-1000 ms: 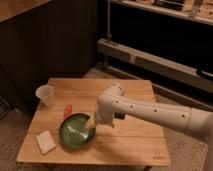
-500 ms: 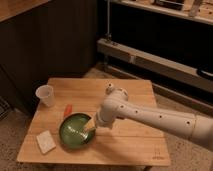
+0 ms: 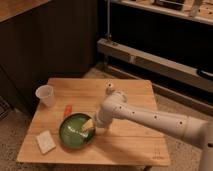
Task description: Pick up the ceramic bowl
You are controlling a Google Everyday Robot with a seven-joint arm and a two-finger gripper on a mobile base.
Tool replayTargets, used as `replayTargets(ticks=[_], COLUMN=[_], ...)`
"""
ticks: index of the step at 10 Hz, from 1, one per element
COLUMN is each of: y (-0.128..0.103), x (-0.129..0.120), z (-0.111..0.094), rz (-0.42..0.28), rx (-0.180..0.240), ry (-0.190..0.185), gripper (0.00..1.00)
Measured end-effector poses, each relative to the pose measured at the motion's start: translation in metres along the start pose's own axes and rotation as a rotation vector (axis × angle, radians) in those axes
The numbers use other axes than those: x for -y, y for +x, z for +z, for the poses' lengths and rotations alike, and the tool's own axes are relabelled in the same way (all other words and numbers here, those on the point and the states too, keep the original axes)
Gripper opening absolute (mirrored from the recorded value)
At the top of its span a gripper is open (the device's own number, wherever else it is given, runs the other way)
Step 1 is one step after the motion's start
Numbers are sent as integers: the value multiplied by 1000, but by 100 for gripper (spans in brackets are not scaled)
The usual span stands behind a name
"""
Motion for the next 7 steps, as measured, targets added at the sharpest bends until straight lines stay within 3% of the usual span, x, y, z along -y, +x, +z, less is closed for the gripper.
replayTargets(ticks=[2,7], y=[8,8], x=[11,9], z=[13,10], rz=[-11,-14], rx=[19,16], ry=[-23,-26], gripper=[80,80])
